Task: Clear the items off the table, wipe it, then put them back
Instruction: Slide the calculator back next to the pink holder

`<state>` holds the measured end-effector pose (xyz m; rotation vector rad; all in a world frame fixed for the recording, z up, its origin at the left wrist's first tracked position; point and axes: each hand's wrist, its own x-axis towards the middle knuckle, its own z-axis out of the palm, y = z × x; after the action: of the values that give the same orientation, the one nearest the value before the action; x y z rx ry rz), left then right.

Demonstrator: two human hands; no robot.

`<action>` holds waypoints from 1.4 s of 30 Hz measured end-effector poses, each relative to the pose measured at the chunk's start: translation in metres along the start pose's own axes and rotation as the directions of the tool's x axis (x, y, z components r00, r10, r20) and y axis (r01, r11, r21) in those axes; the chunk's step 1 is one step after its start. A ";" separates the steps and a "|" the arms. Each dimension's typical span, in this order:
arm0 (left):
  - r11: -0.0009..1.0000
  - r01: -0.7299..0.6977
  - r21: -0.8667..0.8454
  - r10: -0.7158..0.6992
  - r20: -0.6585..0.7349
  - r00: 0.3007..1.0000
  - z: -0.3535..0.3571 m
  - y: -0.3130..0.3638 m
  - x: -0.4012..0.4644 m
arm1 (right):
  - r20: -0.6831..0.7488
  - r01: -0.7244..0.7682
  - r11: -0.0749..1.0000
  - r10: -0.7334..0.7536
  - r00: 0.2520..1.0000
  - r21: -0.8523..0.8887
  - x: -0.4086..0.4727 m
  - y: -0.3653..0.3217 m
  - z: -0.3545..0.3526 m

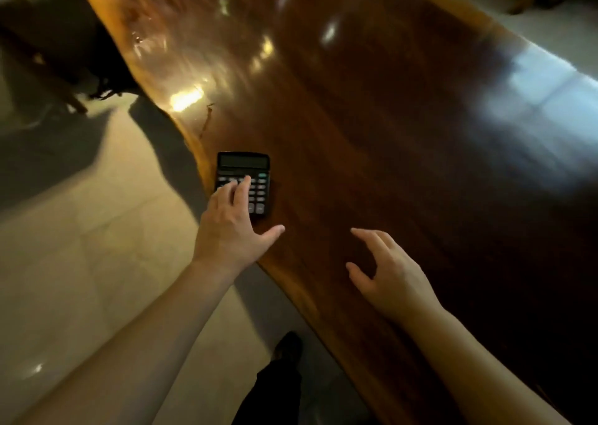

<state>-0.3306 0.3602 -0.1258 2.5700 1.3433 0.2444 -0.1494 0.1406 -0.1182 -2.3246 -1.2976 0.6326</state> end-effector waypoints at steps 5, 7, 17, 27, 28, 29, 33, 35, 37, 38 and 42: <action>0.996 0.089 -0.020 -0.089 -0.025 0.996 0.004 -0.053 0.038 | 0.031 0.056 0.998 -0.057 0.998 0.013 0.074 -0.045 0.019; 0.989 0.143 -0.030 -0.143 -0.003 0.990 0.011 -0.067 0.051 | 0.037 0.065 0.998 -0.066 0.997 0.017 0.098 -0.060 0.028; 0.949 0.309 0.055 -0.314 0.201 0.928 0.053 -0.048 0.090 | 0.053 0.023 1.000 -0.022 0.998 -0.020 0.155 -0.087 0.078; 0.892 0.400 0.210 -0.441 0.211 0.872 0.068 -0.024 0.107 | 0.097 -0.071 0.995 0.078 0.992 -0.074 0.144 -0.054 0.068; 0.895 0.403 0.191 -0.438 0.212 0.873 0.068 -0.023 0.107 | 0.095 -0.088 0.994 0.095 0.991 -0.072 0.141 -0.049 0.063; 0.899 0.405 0.165 -0.434 0.215 0.875 0.067 -0.022 0.106 | 0.091 -0.108 0.992 0.114 0.989 -0.065 0.137 -0.043 0.059; 0.929 0.350 0.120 -0.369 0.241 0.898 0.064 0.007 0.098 | 0.021 -0.184 0.981 0.185 0.982 -0.062 0.107 -0.009 0.038; 0.951 0.287 0.115 -0.308 0.261 0.915 0.064 0.033 0.091 | -0.013 -0.232 0.970 0.232 0.973 -0.066 0.085 0.011 0.028; 0.969 0.222 0.106 -0.244 0.288 0.926 0.066 0.063 0.083 | -0.047 -0.281 0.958 0.279 0.959 -0.055 0.060 0.033 0.018; 0.979 0.179 0.099 -0.201 0.306 0.931 0.067 0.080 0.077 | -0.074 -0.305 0.951 0.301 0.951 -0.045 0.046 0.044 0.013; 0.997 0.020 0.078 -0.047 0.367 0.929 0.074 0.150 0.049 | -0.186 -0.385 0.923 0.379 0.907 0.005 -0.013 0.084 -0.008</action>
<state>-0.1661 0.3082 -0.1525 2.4820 1.2689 -0.2881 -0.0939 0.0873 -0.1554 -2.6175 -0.7785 0.4986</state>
